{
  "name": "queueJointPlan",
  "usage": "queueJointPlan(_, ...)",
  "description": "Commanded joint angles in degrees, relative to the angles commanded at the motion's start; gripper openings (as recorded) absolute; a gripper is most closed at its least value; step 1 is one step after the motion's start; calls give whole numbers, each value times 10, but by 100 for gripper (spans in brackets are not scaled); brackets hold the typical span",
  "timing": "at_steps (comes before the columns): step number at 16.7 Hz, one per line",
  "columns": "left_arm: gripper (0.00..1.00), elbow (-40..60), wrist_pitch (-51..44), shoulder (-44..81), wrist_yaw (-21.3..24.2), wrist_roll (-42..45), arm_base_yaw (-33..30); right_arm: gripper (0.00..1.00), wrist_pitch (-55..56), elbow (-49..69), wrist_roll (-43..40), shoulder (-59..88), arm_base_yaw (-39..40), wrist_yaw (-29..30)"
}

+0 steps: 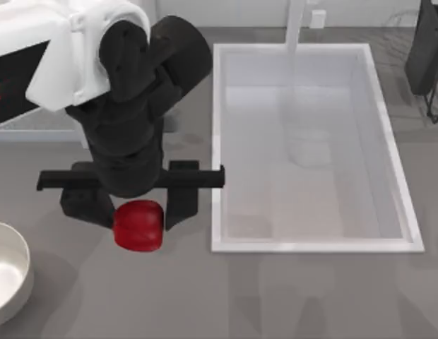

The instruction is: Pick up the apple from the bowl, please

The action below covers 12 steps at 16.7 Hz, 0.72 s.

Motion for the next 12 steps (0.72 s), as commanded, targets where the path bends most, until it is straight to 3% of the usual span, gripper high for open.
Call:
queueJointPlan(6,0,-134,176,32,0,1,0,100,0,0,0,0,0,0)
queueJointPlan(12,0,-165,208,41,0,1,0,100,0,0,0,0,0,0)
